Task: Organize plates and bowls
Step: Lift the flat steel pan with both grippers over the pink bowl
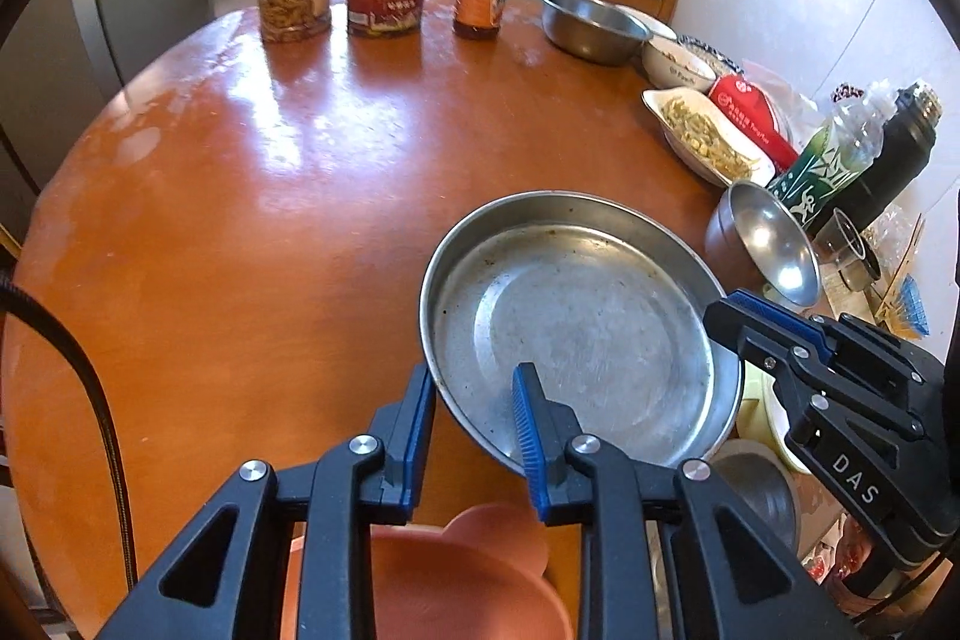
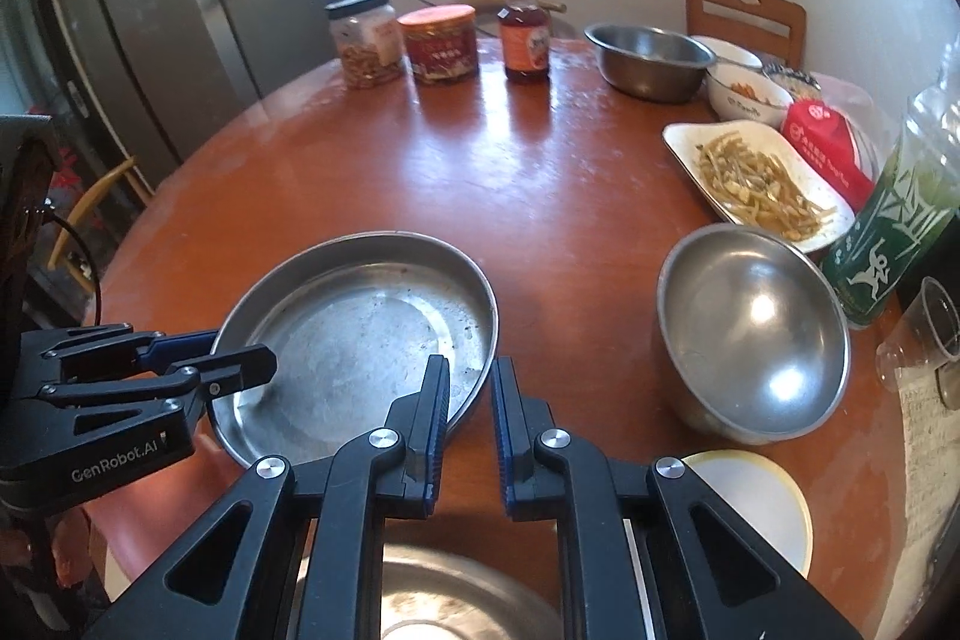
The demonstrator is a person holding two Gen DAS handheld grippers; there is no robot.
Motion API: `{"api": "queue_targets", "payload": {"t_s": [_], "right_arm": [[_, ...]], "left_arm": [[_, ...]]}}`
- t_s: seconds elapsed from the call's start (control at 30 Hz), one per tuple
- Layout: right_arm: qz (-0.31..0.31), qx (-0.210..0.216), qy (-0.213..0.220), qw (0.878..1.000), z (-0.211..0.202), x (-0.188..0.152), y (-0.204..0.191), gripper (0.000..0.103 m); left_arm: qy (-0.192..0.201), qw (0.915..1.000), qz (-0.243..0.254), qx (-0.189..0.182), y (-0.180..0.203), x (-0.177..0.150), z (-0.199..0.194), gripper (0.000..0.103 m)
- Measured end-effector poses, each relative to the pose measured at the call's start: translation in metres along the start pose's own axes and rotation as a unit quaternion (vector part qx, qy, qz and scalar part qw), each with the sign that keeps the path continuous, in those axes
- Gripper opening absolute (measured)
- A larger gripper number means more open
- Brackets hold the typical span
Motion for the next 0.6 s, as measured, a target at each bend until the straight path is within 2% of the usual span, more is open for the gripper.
{"api": "queue_targets", "payload": {"t_s": [0.27, 0.6], "right_arm": [[-0.027, 0.021, 0.015, 0.999, -0.022, -0.008, -0.033, 0.014], [-0.059, 0.040, 0.015, 0.997, -0.038, -0.034, -0.069, 0.014]], "left_arm": [[0.031, 0.9993, -0.017, 0.013, -0.018, -0.021, -0.037, 0.027], [0.035, 0.9986, -0.036, 0.019, -0.037, -0.067, -0.066, 0.027]]}}
Point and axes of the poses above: each gripper's, at about its wrist camera, not at the fingertips, and z roughly the way its jaws point, y to its right, x to its top, the point moved 1 cm from there along z, roughly the way its jaws point, and after that the axes turned 12 degrees about z, right-handed, at the moved point
